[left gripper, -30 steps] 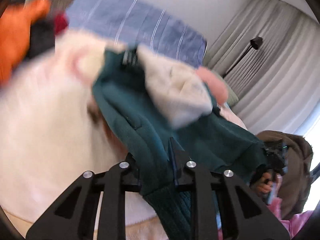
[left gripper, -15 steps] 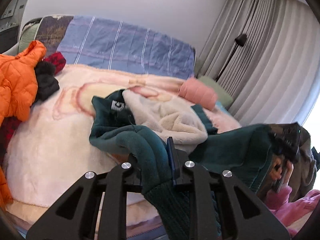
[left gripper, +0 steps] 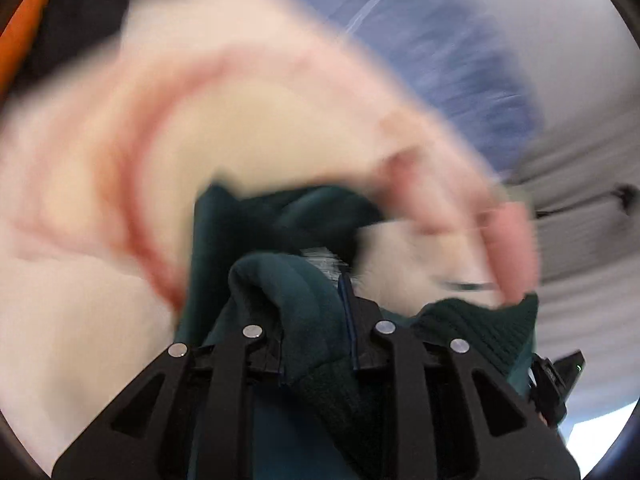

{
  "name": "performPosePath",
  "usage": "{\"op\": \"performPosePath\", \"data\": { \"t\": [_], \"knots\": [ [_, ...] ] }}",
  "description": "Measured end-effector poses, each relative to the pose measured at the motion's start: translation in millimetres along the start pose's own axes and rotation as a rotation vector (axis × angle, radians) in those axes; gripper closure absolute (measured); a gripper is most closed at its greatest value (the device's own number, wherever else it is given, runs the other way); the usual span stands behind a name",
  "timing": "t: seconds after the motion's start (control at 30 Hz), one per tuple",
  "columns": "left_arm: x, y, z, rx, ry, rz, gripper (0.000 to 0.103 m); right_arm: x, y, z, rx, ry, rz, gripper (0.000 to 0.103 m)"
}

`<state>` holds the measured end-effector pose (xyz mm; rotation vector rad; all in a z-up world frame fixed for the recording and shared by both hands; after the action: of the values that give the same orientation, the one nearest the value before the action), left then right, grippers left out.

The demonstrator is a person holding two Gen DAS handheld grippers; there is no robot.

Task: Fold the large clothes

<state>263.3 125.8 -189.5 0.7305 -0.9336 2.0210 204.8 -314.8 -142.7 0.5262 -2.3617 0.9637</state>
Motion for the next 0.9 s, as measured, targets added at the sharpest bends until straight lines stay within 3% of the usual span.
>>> {"op": "performPosePath", "data": {
  "t": [0.03, 0.07, 0.17, 0.27, 0.3, 0.33, 0.4, 0.5, 0.6, 0.7, 0.77, 0.9],
  "knots": [
    [-9.7, -2.0, -4.5, 0.031, 0.05, 0.05, 0.08, -7.4, 1.0, 5.4, -0.003, 0.006, 0.018, 0.086],
    [-6.7, -2.9, 0.9, -0.002, 0.093, 0.103, 0.079, -7.1, -0.2, 6.1, -0.003, -0.019, 0.043, 0.086],
    [3.9, 4.3, 12.1, -0.139, 0.086, 0.109, 0.078, 4.3, -3.6, -1.7, 0.055, -0.083, 0.02, 0.083],
    [27.6, 5.8, 16.9, -0.179, 0.152, 0.104, 0.074, 25.8, -9.5, -4.6, 0.024, -0.2, -0.016, 0.073],
    [36.9, 5.4, 17.6, -0.174, 0.175, 0.105, 0.073, 38.8, -10.8, -9.2, 0.016, -0.256, -0.011, 0.056],
    [46.9, 5.2, 16.9, -0.166, 0.201, 0.113, 0.071, 51.7, -11.5, -15.0, 0.026, -0.284, 0.009, 0.032],
    [66.8, 3.8, 14.4, -0.135, 0.238, 0.126, 0.068, 87.5, -17.7, -25.6, 0.102, -0.295, 0.127, 0.019],
    [88.8, -7.6, 17.1, -0.065, 0.31, 0.121, 0.056, 120.9, -18.1, -47.0, 0.264, -0.267, 0.222, 0.019],
    [100.2, -11.5, 30.9, -0.032, 0.378, 0.123, 0.041, 123.8, 5.5, -77.9, 0.501, -0.23, 0.206, 0.019],
    [94.2, -15.5, 37.4, -0.044, 0.324, 0.092, 0.039, 92.5, 27.2, -94.5, 0.749, -0.084, 0.159, 0.019],
    [92.1, -13.4, 36.4, -0.053, 0.299, 0.088, 0.039, 68.9, 25.8, -88.5, 0.76, -0.047, 0.114, 0.019],
    [102.7, -15.3, 23.5, -0.038, 0.357, 0.077, 0.036, 26.9, -2.1, -60.1, 0.556, -0.091, 0.008, 0.019]
  ]
}}
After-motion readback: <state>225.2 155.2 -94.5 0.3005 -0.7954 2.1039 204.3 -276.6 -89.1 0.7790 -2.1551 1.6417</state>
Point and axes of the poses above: each gripper's, at about its wrist camera, not at the fingertips, and x roughly against the way its jaws point, z to its right, y to its underside, the point moved 6 cm from there along -x, roughly the way its jaws point, and after that the axes turned 10 degrees about z, right-handed, at the moved point
